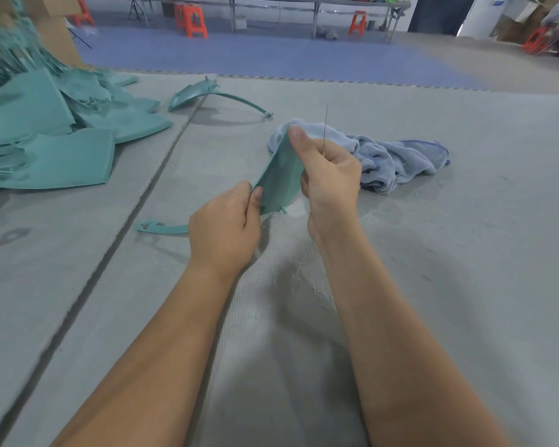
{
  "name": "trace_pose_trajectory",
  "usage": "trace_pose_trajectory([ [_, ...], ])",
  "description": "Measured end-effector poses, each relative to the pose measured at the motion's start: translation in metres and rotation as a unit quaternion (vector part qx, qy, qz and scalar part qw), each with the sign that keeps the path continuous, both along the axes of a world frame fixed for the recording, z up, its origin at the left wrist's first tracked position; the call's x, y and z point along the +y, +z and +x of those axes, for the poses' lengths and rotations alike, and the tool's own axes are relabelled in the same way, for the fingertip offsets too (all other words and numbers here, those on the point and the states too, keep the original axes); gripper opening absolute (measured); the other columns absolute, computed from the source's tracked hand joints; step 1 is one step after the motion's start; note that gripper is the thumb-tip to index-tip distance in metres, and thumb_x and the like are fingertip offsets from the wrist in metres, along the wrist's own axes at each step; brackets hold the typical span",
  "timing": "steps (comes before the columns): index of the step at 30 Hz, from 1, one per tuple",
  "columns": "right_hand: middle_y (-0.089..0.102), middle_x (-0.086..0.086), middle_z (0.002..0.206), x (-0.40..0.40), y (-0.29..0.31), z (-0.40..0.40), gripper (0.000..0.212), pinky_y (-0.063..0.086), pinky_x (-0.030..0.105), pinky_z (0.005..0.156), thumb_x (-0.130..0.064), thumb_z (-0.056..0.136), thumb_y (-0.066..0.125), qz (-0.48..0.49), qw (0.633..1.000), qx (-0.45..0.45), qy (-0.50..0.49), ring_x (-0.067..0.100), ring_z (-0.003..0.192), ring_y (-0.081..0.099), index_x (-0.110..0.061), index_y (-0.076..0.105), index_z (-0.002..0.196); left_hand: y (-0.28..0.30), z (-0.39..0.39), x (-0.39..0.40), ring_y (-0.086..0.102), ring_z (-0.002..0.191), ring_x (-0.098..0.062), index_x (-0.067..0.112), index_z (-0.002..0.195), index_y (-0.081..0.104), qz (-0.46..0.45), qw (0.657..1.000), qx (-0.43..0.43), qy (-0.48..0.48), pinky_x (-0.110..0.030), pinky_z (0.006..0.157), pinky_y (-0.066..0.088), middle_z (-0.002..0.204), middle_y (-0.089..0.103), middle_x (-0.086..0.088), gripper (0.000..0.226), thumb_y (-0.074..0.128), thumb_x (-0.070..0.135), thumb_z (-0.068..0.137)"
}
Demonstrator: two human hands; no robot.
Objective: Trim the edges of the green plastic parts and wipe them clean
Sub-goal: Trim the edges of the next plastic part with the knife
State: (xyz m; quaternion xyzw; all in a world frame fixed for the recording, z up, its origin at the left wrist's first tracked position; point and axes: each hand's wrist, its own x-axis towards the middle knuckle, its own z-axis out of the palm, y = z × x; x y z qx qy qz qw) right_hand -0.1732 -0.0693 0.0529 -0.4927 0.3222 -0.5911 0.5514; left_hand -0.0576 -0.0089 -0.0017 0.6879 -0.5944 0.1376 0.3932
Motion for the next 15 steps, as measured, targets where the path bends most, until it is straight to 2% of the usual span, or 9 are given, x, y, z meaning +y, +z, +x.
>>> trace_pose_trajectory([
  [2,0.032,-0.013,0.049,-0.001,0.001,0.003,0.038,0.026,0.017,0.049,-0.022,0.084,0.076,-0.001,1.0,0.003,-0.016,0.005,0.047,0.026,-0.007,0.049,0.062,0.0,0.0,0.0,0.038,0.05,-0.027,0.016,0.069,0.034,-0.002,1.0,0.001,0.001,-0.033,0.047,0.028,0.057,0.039,0.003,0.035,0.032,0.034,0.099],
  [4,0.031,-0.005,0.055,-0.001,0.003,0.005,0.024,0.026,0.021,0.051,-0.016,0.087,0.072,0.011,0.999,-0.002,-0.033,0.008,0.05,0.024,-0.003,0.058,0.073,0.0,0.0,0.0,0.038,0.05,-0.027,0.016,0.069,0.034,-0.002,1.0,0.0,0.001,-0.033,0.047,0.027,0.057,0.038,0.003,0.035,0.031,0.034,0.099],
  [6,0.031,-0.003,0.056,-0.001,0.003,0.005,0.019,0.026,0.021,0.051,-0.012,0.089,0.068,0.02,0.999,-0.013,-0.039,0.009,0.051,0.024,-0.009,0.062,0.071,0.0,0.0,0.0,0.037,0.049,-0.026,0.016,0.069,0.034,-0.003,1.0,-0.003,0.0,-0.032,0.047,0.027,0.056,0.037,0.004,0.035,0.032,0.034,0.1],
  [9,0.032,-0.006,0.053,0.0,0.003,0.002,0.026,0.026,0.019,0.049,-0.007,0.088,0.066,0.027,0.998,-0.041,-0.038,0.008,0.049,0.024,-0.017,0.06,0.065,0.001,0.0,0.0,0.036,0.049,-0.026,0.016,0.069,0.033,-0.005,1.0,0.0,0.0,-0.032,0.047,0.027,0.056,0.035,0.005,0.035,0.032,0.033,0.1],
  [12,0.032,-0.004,0.053,0.0,0.004,-0.003,0.033,0.026,0.017,0.044,-0.003,0.087,0.065,0.038,0.995,-0.083,-0.04,0.008,0.045,0.024,-0.019,0.057,0.061,0.0,0.0,0.0,0.039,0.051,-0.028,0.016,0.07,0.036,0.002,1.0,0.003,0.004,-0.033,0.047,0.03,0.058,0.039,0.003,0.035,0.031,0.035,0.1],
  [15,0.028,-0.002,0.053,-0.003,0.002,-0.009,0.032,0.024,0.019,0.043,-0.005,0.088,0.064,0.046,0.993,-0.089,-0.059,0.009,0.046,0.021,-0.017,0.055,0.06,0.0,0.0,0.0,0.038,0.051,-0.027,0.016,0.07,0.035,0.0,1.0,0.002,0.003,-0.032,0.048,0.025,0.058,0.038,0.004,0.035,0.031,0.035,0.1],
])
